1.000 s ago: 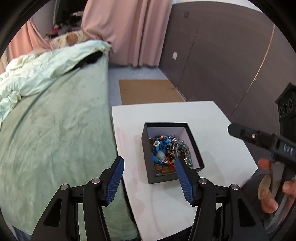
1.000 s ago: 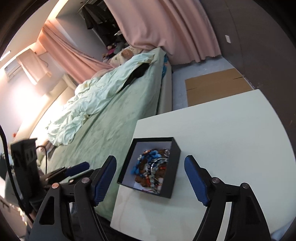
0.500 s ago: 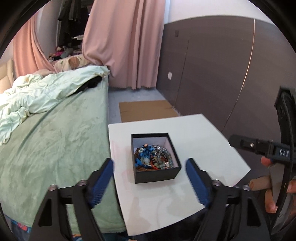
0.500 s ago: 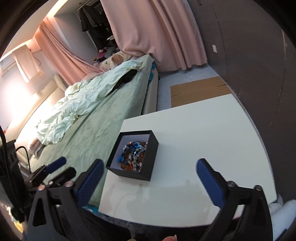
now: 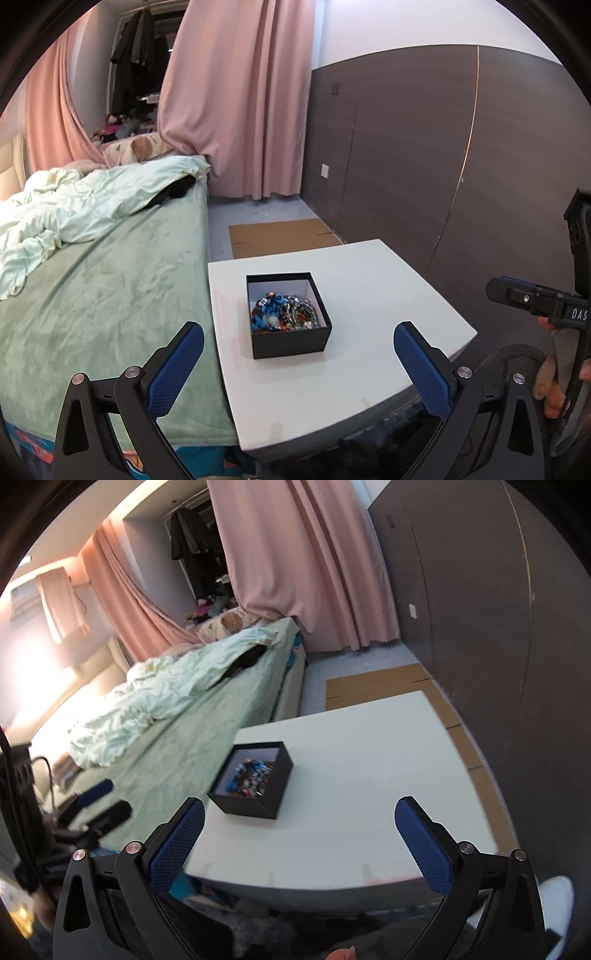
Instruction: Organize jewelry
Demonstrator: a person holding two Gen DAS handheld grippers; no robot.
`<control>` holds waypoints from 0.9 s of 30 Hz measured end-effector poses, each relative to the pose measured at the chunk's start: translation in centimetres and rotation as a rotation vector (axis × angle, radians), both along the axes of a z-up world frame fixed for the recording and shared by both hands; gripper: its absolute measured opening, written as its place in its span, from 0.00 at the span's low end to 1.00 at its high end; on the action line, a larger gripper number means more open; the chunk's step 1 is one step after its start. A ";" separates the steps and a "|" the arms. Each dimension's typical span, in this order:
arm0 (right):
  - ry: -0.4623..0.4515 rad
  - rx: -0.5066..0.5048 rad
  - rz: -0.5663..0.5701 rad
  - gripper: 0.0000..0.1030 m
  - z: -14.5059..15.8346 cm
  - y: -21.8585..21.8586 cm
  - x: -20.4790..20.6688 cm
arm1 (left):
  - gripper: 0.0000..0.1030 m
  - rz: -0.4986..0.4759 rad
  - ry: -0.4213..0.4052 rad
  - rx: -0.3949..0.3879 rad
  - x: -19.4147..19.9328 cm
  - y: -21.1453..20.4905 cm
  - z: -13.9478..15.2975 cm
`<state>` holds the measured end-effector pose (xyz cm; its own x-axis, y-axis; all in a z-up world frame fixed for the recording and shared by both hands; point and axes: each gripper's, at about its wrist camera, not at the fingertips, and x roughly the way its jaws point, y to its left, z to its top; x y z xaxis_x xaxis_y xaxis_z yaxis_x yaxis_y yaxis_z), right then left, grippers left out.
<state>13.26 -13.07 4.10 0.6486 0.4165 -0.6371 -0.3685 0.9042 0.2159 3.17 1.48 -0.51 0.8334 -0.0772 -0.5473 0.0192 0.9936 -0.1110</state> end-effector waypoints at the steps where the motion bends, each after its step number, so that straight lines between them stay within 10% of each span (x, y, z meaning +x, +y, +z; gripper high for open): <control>1: -0.005 -0.008 0.001 1.00 0.1 -0.1 -0.3 | 1.00 0.000 -0.001 -0.003 -0.2 0.0 0.1; 13: -0.063 -0.119 0.042 1.00 1.3 -0.9 -3.5 | 1.00 -0.016 -0.033 -0.015 -3.3 0.3 0.9; 27: -0.082 -0.011 0.026 1.00 1.1 -3.7 -4.7 | 1.00 0.014 -0.039 -0.019 -4.0 1.2 1.0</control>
<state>8.58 -16.75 5.15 0.6877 0.4273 -0.5870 -0.4080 0.8962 0.1744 -0.79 2.68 0.51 0.8551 -0.0750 -0.5130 0.0096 0.9916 -0.1290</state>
